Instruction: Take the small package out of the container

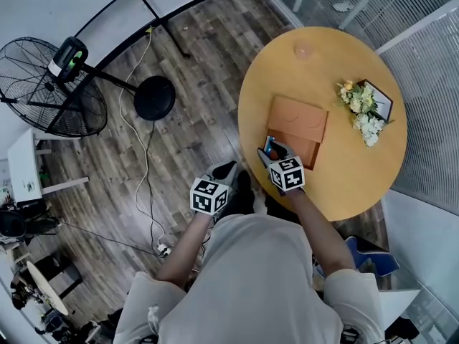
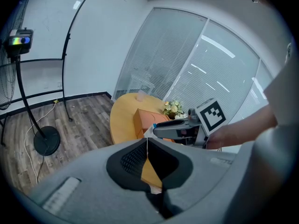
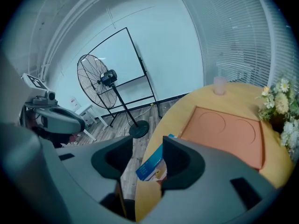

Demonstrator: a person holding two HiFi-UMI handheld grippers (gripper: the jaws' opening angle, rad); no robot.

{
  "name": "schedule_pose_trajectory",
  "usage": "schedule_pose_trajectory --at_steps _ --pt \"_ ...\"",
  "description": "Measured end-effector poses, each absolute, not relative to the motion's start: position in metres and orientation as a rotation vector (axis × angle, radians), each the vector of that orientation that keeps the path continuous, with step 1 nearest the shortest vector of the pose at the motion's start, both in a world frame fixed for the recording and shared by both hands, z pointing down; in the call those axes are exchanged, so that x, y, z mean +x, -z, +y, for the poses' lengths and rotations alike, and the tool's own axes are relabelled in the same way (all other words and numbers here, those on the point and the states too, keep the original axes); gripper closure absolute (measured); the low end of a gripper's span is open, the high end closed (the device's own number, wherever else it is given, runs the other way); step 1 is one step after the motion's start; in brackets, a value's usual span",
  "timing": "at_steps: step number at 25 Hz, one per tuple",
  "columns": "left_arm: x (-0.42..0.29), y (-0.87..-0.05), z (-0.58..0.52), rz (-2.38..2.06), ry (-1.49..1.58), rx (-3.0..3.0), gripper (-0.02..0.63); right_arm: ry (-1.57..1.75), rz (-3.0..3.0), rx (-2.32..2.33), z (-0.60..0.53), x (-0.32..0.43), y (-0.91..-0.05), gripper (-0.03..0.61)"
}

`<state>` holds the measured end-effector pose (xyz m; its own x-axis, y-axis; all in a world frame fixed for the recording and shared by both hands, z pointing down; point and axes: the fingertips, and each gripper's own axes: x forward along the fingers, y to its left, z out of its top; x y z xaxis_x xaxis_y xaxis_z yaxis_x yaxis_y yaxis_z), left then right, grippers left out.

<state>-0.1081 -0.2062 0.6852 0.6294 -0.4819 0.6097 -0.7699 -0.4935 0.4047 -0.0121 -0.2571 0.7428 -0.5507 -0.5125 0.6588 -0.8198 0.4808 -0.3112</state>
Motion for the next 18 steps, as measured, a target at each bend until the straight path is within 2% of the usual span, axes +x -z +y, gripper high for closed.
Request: schedule_pose_trajectory --at_steps 18 --pt "-0.123 -0.683 -0.196 -0.972 -0.539 2.168 0.594 -0.810 -2.230 1.139 -0.257 -0.011 -0.731 0.380"
